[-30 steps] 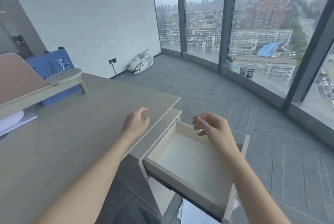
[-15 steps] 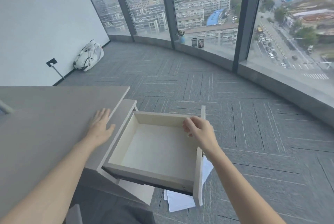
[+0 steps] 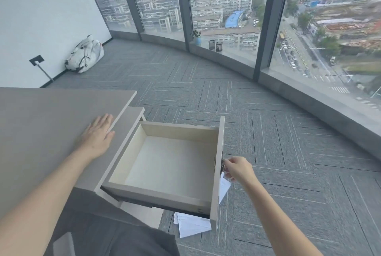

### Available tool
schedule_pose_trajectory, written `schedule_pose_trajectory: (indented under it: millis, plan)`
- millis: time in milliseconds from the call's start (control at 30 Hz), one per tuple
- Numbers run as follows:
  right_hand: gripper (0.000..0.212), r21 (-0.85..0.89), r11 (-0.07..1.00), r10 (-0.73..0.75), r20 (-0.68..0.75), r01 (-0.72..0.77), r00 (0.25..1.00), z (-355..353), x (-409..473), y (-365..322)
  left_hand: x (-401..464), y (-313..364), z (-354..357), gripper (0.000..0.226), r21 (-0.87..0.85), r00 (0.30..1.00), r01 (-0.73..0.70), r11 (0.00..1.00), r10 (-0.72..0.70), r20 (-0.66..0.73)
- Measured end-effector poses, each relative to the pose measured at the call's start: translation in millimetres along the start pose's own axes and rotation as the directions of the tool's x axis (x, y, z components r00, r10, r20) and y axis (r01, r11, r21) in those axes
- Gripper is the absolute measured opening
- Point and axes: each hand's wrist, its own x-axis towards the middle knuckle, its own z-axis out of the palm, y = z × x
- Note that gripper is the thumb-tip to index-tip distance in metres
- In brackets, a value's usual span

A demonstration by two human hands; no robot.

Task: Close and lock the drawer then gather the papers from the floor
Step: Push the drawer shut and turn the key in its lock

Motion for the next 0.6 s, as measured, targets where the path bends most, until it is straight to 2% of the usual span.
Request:
schedule_pose_trajectory:
  millis: [67, 300, 467, 600]
  plan:
    - [0.036, 0.006, 1.000, -0.005, 0.080, 0.005, 0.997, 1.2, -0.3, 1.4, 0.8, 0.4, 0.0, 0.061, 0.001, 1.000, 0.002, 1.000, -0.002, -0.003]
    - [0.028, -0.020, 0.996, -0.074, 0.268, 0.082, 0.961, -4.9, -3.0, 2.0, -1.8, 0.7, -2.3, 0.060, -0.009, 1.000, -0.006, 1.000, 0.006, 0.001]
    - [0.027, 0.001, 0.991, -0.128, 0.365, 0.137, 0.922, -0.9, 3.5, 2.9, -5.3, 6.6, -6.6, 0.056, -0.054, 1.000, 0.016, 0.998, -0.016, 0.001]
    - [0.027, 0.063, 0.993, -0.115, 0.389, 0.098, 0.914, 15.7, -0.7, -3.8, -7.8, 8.8, -7.9, 0.055, -0.035, 0.998, 0.057, 0.998, -0.057, 0.001]
